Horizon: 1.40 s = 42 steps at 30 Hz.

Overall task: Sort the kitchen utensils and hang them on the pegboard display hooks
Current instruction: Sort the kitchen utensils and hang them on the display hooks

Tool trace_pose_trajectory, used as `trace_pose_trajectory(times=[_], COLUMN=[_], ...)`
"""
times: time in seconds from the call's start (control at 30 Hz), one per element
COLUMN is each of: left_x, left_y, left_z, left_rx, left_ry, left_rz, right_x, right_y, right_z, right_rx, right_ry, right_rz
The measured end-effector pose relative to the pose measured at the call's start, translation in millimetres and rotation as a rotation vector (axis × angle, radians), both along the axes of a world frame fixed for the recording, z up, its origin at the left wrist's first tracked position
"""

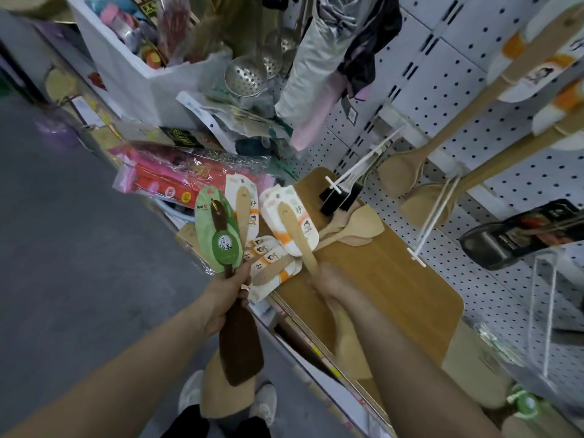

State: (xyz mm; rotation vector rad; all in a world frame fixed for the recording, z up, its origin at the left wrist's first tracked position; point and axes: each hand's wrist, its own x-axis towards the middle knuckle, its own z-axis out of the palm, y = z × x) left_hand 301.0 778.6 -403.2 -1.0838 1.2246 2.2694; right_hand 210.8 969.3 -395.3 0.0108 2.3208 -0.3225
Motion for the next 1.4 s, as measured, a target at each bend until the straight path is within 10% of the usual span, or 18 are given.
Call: trace_pose_trajectory(times=[0.3,0.53,0.77,0.9,1.07,1.23,1.4], left_x=[10,11,10,6,3,-3,-7], left_y=[-33,-28,-11,5,16,4,-15], left_z=[1,3,6,8,9,0,4], left_rx=[0.232,0.259,0.287,0.331,0.257,0.019,0.068], left_ry=[0.075,0.076,0.091,0.11,0.083,0.023,-0.018], left_rz=[0.187,0.118,-0.036,-0.137,-0.225,-0.121,-0.004], right_x=[-52,-54,-25,-1,17,7,-13], right_y=[-8,-21,-29,-59,-56,-29,-14], right_z=[-11,-30,-25,10,15,22,25], right_rx=[0.478,0.52,-0.036,-0.673,-0.824,-0.633,-0.176], right_ry=[0.222,0.475,0.57,0.005,-0.057,-0.04,0.138], right_rz=[0.554,0.501,0.134,-0.374,-0.492,-0.461,0.083])
